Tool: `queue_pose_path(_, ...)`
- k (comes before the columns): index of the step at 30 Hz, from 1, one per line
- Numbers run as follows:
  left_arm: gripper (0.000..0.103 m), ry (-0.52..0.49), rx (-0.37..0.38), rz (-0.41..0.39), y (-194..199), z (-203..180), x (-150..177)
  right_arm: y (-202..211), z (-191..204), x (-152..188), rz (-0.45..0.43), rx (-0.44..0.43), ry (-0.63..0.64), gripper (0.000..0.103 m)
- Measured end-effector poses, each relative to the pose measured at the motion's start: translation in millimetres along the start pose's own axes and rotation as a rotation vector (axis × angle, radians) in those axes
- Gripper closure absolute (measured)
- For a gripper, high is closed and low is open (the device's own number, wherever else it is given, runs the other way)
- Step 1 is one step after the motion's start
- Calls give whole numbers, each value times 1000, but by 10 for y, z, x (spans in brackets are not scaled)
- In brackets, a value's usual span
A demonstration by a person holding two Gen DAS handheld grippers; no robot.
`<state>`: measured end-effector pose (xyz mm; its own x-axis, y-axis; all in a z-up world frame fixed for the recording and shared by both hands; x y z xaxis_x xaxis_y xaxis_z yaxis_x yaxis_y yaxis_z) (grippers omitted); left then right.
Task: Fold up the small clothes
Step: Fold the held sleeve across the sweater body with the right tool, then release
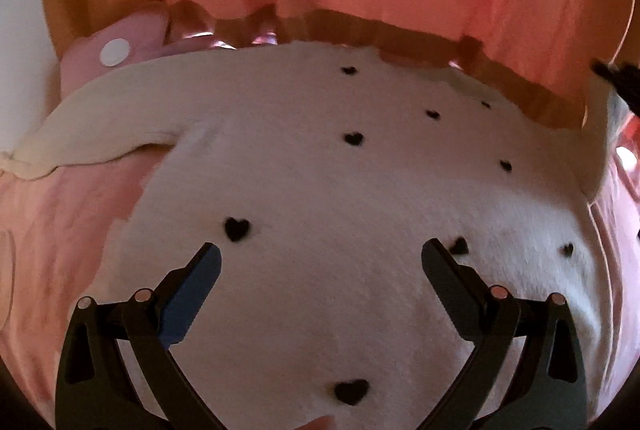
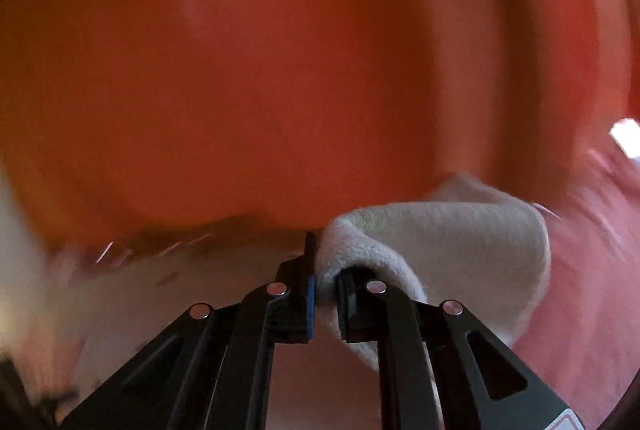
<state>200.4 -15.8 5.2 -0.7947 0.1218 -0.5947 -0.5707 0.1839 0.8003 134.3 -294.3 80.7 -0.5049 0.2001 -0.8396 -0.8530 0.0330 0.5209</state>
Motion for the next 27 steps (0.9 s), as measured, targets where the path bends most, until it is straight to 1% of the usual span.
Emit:
queue_pose_path(1,5,13,0,-10,9,49,-22,-139,363,70,37,-50,70,91)
queue_pose_path(2,5,24,-3,-19,17,98,-44,-286,680,184,76,-82,129,90)
queue_pose_path(3,5,32,-4,-24,19,127,-60,-468,1019,385,135,-117,189,84)
queue_pose_path(4,5,45,-1,-28,28,176,-80,-621,1248,586,190,-143,232,80)
queue_pose_path(6,5,62,5,-24,5,274,-132,-804,1462,928,272,-141,279,79)
queue_pose_path(7,5,76,6,-22,-10,339,-149,-835,1479,1072,294,-126,284,79)
queue_pose_path(8,5,88,10,-24,-15,392,-160,-820,1466,1144,302,-113,277,78)
queue_pose_path(9,5,102,16,-28,-23,454,-181,-787,1352,1169,310,-99,251,75)
queue_pose_path(10,5,112,15,-30,-41,488,-197,-749,1242,1156,309,-99,216,68)
queue_pose_path(11,5,121,16,-33,-47,524,-202,-712,1161,1127,307,-99,183,63)
queue_pose_path(13,5,139,11,-36,-79,570,-222,-570,877,988,280,-72,71,47)
queue_pose_path(14,5,146,4,-40,-97,582,-233,-538,748,900,263,-44,19,44)
queue_pose_path(15,5,146,-3,-46,-102,590,-231,-513,563,810,249,-9,-45,38)
queue_pose_path(16,5,142,-16,-54,-114,573,-243,-509,418,756,244,16,-95,36)
queue_pose_path(17,5,132,-22,-60,-124,559,-249,-532,297,682,244,38,-142,36)
queue_pose_path(18,5,113,-37,-67,-131,514,-252,-621,108,642,263,72,-201,36)
queue_pose_path(20,5,83,-45,-78,-155,488,-269,-716,-84,687,324,116,-286,36)
queue_pose_path(21,5,67,-48,-81,-154,461,-264,-757,-142,770,340,129,-328,36)
queue_pose_path(22,5,47,-49,-83,-156,416,-253,-839,-237,784,354,147,-380,36)
queue_pose_path(23,5,30,-45,-85,-156,379,-237,-900,-270,801,363,149,-408,36)
queue_pose_path(24,5,11,-40,-84,-168,328,-219,-972,-285,810,371,135,-436,40)
queue_pose_path(25,5,1,-38,-80,-180,300,-203,-1039,-241,797,378,110,-437,56)
queue_pose_path(26,5,-13,-34,-73,-200,266,-180,-1089,-179,772,390,93,-426,66)
queue_pose_path(27,5,-24,-31,-67,-225,232,-165,-1145,-37,719,398,63,-407,87)
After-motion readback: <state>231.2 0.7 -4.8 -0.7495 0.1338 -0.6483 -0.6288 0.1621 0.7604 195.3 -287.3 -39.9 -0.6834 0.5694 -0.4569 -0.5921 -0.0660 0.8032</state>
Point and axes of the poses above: each gripper's, at about its wrist camera, not at the fingertips, and y roughly against the way its jaws point, z to its left, x to its underside, the point moved 3 cm from there along -y, roughly the way its jaws point, and after that the axes turned 5 degrees about z, right-handed, at the moved point
